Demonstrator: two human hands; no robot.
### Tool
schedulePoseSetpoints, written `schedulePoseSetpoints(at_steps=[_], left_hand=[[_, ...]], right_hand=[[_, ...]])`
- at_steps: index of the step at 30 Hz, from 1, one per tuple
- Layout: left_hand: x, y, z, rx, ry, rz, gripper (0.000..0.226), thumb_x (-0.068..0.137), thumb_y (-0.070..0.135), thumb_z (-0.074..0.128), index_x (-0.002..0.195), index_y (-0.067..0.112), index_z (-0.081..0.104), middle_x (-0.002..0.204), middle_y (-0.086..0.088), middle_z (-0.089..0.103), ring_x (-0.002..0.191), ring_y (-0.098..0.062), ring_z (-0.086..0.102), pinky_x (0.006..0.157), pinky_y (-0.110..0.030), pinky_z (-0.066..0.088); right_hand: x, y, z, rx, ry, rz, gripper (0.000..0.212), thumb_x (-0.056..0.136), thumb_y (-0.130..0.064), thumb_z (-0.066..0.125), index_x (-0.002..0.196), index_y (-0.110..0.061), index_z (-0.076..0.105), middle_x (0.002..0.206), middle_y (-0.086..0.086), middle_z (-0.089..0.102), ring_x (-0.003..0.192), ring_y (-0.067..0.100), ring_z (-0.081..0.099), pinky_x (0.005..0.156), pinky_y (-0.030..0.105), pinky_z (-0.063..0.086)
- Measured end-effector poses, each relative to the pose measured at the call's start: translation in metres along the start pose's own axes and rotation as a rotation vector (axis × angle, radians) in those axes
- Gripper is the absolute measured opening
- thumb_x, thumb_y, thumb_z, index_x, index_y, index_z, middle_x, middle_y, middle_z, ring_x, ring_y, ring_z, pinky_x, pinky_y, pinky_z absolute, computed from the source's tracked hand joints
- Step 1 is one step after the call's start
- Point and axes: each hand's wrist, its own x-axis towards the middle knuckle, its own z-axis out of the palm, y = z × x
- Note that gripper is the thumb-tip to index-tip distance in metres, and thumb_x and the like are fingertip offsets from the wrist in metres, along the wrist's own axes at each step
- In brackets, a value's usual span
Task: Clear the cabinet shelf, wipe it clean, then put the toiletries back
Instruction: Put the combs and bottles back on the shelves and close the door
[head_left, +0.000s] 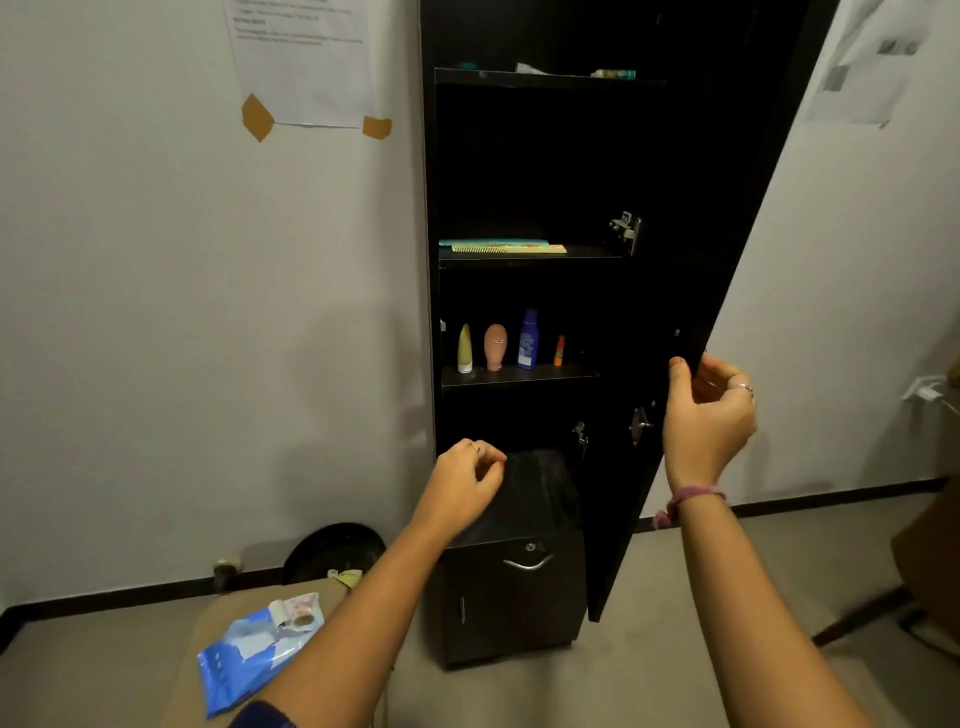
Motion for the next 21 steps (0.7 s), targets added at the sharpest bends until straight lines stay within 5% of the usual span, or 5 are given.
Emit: schedulePoseSetpoints(at_steps=[6,12,18,21], left_hand=[[0.029,0.004,-0.009,-0.093,-0.116,0.086,0.035,0.091,0.023,0.056,0.126,0.019,0.056,0.121,0.005,0.058,0.109,-0.004,0.056,0.099,-0.025,0.047],[0.052,0.006,-0.012,-0.132,-0.319,0.178,0.074,0.085,0.024,0.064,0.148,0.023,0.024,0.149,0.007,0.032,0.136,-0.007,0.033,0.114,-0.030,0.032],[0.096,-0.037,-0.045,-0.136,-0.312,0.071,0.092,0.080,0.022,0.071,0.150,0.025,0.011,0.155,0.004,0.018,0.142,-0.012,0.023,0.116,-0.034,0.029],[0.110,-0.049,-0.058,-0.228,-0.377,0.058,0.084,0.084,0.021,0.066,0.150,0.023,0.013,0.149,0.004,0.033,0.134,-0.008,0.037,0.109,-0.021,0.037]], right_hand=[[-0.030,-0.008,0.058,0.011,-0.016,0.004,0.021,0.084,-0.027,0.068,0.100,-0.014,0.061,0.104,0.009,0.066,0.092,0.015,0.063,0.074,0.014,0.052],[-0.054,-0.016,0.136,-0.078,-0.032,-0.044,0.020,0.080,-0.028,0.073,0.092,-0.014,0.067,0.090,-0.001,0.066,0.077,0.001,0.058,0.064,0.000,0.044],[-0.066,-0.016,0.219,-0.085,-0.056,-0.022,0.018,0.081,-0.027,0.072,0.093,-0.015,0.070,0.092,0.000,0.067,0.082,0.007,0.063,0.074,0.022,0.056],[-0.069,-0.015,0.244,-0.125,-0.026,-0.042,0.016,0.082,-0.025,0.070,0.095,-0.016,0.071,0.091,-0.005,0.067,0.084,0.005,0.061,0.079,0.025,0.055]])
